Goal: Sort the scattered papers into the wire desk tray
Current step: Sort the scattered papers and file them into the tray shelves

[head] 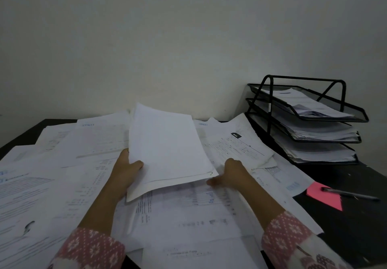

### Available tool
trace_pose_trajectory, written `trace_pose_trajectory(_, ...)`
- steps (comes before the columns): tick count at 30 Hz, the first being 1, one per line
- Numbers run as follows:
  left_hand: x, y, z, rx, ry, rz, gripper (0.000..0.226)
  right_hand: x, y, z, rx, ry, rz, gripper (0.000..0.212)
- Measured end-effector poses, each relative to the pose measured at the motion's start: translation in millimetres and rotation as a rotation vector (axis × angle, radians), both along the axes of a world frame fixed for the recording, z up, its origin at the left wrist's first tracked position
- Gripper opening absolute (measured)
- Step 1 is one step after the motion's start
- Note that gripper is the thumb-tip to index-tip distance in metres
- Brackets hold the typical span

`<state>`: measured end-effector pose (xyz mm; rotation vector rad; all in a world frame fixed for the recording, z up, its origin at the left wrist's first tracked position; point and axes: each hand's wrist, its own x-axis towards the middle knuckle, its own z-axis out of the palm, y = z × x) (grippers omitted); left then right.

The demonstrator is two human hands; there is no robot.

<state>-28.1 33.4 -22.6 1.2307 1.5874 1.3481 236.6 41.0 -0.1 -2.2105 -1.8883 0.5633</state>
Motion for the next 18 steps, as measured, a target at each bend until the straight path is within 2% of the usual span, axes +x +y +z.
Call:
trace_pose_trajectory(4,-1.7,-1.7,0.6,0.002,0.009,-0.012,0.049,9.4,8.1,-5.4,0.052,0.163,-0.048,0.031)
trace_pose_trajectory(8,-4.2,-1.5,1.2,-0.008,0.005,-0.021,0.049,32.2,19.0,-10.2,0.167,0.508,-0.305,0.022)
trace_pose_trajectory(11,-3.9,-0.9,1.2,-0.007,-0.015,-0.039,0.047,49.3,24.3,-12.7,0.251,0.663,-0.472,0.002)
trace_pose_trajectory(15,-3.0,0.7,2.0,-0.012,-0.035,-0.044,0.045,58.0,22.9,-13.2,0.357,0.716,-0.589,0.012)
trace_pose_trajectory(18,-3.4,1.8,1.4,-0.014,-0.041,-0.048,0.045,57.5,25.5,-14.9,0.312,0.495,-0.658,0.036)
